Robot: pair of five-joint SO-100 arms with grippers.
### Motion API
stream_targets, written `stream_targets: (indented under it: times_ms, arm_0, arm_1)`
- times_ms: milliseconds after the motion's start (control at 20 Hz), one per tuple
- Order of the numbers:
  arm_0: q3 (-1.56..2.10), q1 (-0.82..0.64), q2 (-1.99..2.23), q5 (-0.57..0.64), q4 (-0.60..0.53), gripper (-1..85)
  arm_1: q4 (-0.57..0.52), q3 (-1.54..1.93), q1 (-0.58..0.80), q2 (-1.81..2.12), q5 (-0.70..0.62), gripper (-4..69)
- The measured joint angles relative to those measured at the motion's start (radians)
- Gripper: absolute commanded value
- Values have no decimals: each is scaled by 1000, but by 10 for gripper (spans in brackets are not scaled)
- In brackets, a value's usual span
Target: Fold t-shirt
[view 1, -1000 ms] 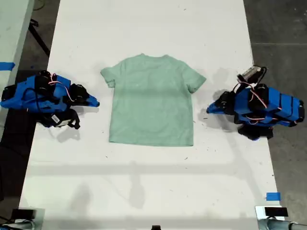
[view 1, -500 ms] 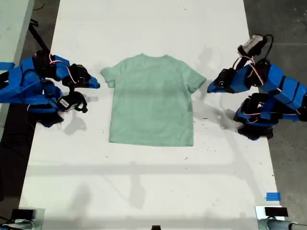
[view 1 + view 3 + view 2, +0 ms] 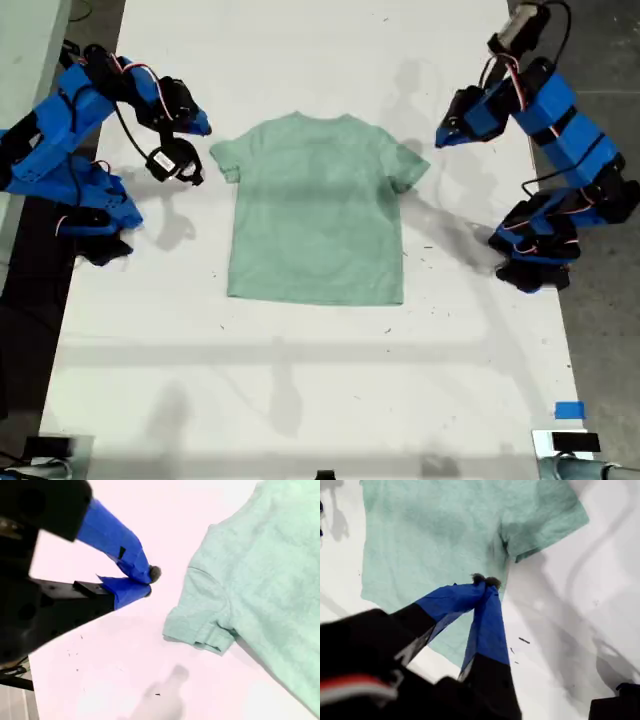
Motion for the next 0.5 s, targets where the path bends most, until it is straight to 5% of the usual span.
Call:
stream_targets:
  times_ms: [50,100,150,200,500]
  arm_0:
    - [-37,-23,-35,20,12,4]
    - [-67,-46,-67,37,21,63]
    - [-91,-66,-97,54,32,162]
    - [-103,-80,-118,72,40,214]
    - [-114,-103,-173,138,63,261]
  arm_1:
    - [17,-52,20,-43,-23,-6]
    - [28,-87,35,-80,-41,75]
    - [34,-112,48,-107,-61,246]
    - [37,-121,57,-133,-81,323]
    - [-5,-44,164,-184,-339,381]
